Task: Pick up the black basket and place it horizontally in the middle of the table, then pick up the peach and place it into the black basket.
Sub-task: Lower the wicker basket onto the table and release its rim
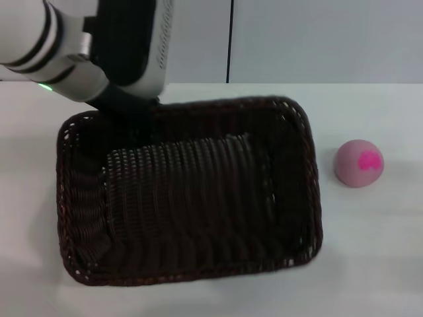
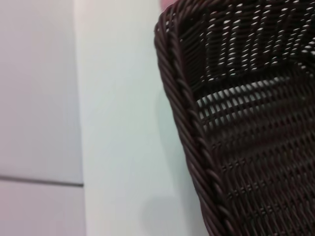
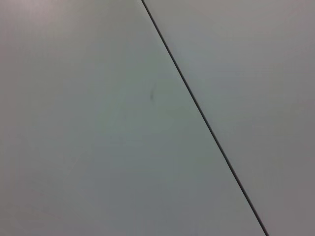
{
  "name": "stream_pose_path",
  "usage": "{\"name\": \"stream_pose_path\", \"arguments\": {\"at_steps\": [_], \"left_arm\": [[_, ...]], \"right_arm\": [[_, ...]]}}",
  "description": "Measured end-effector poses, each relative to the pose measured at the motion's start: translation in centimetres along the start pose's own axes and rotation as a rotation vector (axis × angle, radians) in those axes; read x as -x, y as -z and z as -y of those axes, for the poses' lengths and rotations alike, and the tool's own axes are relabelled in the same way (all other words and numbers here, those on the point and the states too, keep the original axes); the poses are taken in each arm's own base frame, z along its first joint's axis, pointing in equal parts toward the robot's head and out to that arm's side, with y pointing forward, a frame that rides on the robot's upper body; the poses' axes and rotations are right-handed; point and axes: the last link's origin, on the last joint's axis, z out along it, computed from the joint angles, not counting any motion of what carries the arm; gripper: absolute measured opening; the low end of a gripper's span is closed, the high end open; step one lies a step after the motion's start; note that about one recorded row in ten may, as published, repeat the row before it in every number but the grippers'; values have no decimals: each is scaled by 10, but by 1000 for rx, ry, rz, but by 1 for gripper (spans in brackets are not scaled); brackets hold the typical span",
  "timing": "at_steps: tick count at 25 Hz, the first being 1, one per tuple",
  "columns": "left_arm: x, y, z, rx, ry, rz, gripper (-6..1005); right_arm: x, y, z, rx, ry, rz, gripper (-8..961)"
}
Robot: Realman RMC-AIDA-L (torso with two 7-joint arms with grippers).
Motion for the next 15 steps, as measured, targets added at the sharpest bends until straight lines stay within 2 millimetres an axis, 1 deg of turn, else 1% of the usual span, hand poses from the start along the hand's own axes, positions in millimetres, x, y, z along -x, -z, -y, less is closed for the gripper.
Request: {"name": "stream_pose_path", "arguments": {"at_steps": [2, 4, 8, 10, 13, 15], "left_arm": [[-2, -1, -1, 5, -10, -1, 241], [-8, -7, -6, 29, -41, 1, 239], [-9, -8, -7, 34, -45, 0, 238], [-14, -15, -13, 42, -62, -7, 237], [-14, -16, -13, 42, -57, -7, 235], [-13, -18, -12, 44, -47, -7, 235]], "right_arm": [[1, 1, -1, 4, -6, 4, 579], [1, 1, -1, 5, -7, 5, 577], [0, 1, -2, 14, -10, -1, 573], [-1, 1, -4, 22, -12, -8, 572], [-1, 1, -5, 29, -15, -6, 569], [1, 6, -6, 35, -16, 6, 567]]}}
